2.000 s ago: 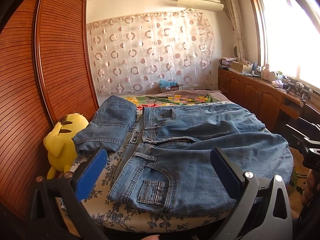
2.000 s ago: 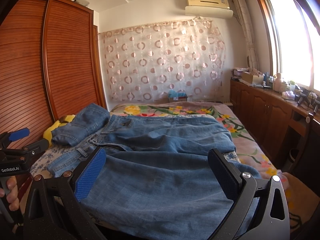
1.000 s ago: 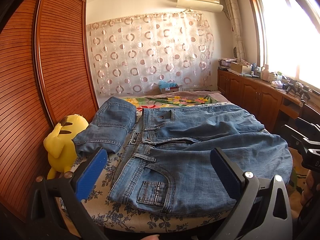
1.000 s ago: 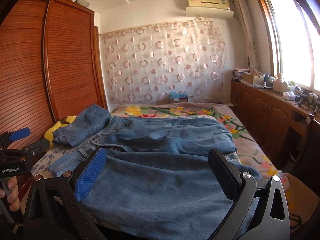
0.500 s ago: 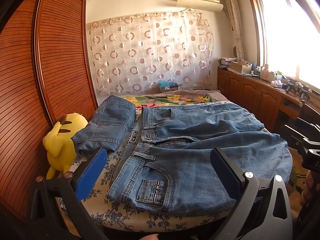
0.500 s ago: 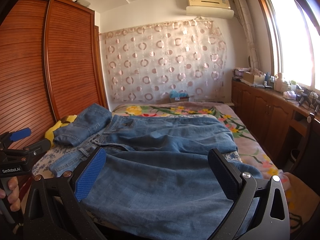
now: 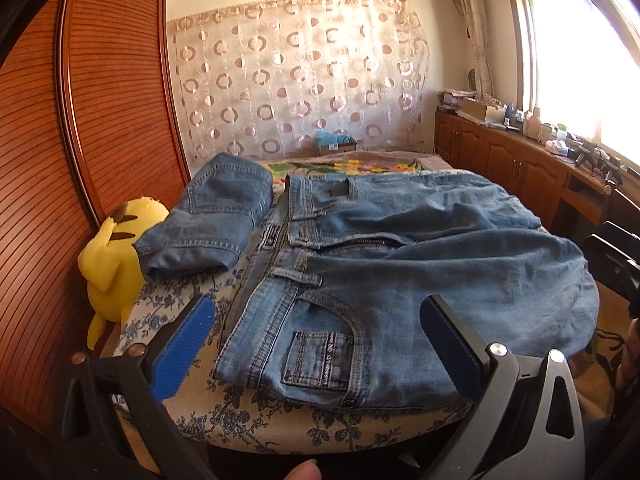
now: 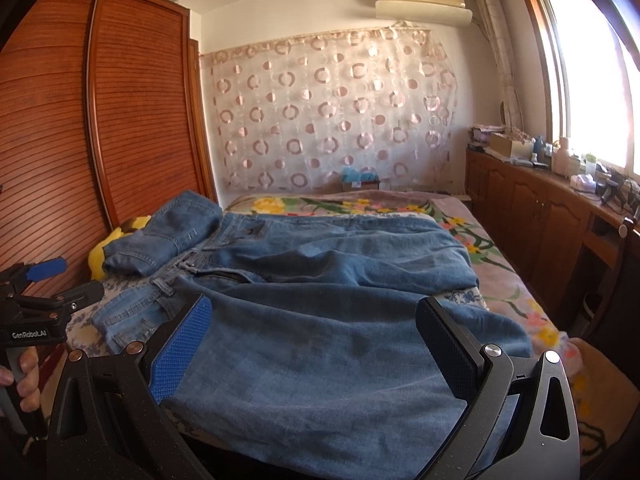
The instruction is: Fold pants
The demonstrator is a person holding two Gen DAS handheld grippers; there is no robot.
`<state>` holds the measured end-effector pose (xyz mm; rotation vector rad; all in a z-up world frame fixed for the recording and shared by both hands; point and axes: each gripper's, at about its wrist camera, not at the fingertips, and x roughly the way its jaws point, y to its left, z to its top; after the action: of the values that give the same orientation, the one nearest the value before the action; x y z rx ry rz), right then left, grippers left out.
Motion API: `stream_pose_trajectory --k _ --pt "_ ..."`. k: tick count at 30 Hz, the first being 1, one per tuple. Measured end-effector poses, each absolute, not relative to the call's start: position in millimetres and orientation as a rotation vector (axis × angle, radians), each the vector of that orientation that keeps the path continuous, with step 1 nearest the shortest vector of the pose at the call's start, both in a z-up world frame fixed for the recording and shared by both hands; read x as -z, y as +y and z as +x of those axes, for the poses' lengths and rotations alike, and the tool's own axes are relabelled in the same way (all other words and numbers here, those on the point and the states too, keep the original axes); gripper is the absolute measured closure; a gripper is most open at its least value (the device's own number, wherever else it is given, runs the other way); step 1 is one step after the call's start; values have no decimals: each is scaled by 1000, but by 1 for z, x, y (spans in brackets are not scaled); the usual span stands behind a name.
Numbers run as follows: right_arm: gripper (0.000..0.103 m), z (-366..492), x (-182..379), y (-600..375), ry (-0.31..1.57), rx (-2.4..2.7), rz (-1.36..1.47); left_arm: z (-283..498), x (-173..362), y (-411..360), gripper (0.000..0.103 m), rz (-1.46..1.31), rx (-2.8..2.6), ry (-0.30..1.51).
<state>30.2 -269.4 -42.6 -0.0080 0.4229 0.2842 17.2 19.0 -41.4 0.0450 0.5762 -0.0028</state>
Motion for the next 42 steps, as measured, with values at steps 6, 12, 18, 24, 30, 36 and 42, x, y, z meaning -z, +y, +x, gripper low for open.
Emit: stream_pose_trajectory --k 6,12,18,24,30,36,42 --pt "0 39 57 -277 481 -287 -5 24 63 38 0 22 -4 625" --pt "0 48 69 -279 526 -304 -19 31 76 61 0 -17 -1 648" --pt "0 58 80 -278 559 -322 -34 49 88 83 0 -26 2 686" --pt "1 69 87 -275 584 -334 -49 65 95 95 11 -36 38 733" --pt "2 73 92 -271 618 -360 -66 59 102 102 34 -67 68 757" --pt "2 72 98 -270 647 -373 -93 56 109 104 39 -71 88 795" --pt "2 68 100 -278 677 -372 -103 48 116 111 40 -78 84 822"
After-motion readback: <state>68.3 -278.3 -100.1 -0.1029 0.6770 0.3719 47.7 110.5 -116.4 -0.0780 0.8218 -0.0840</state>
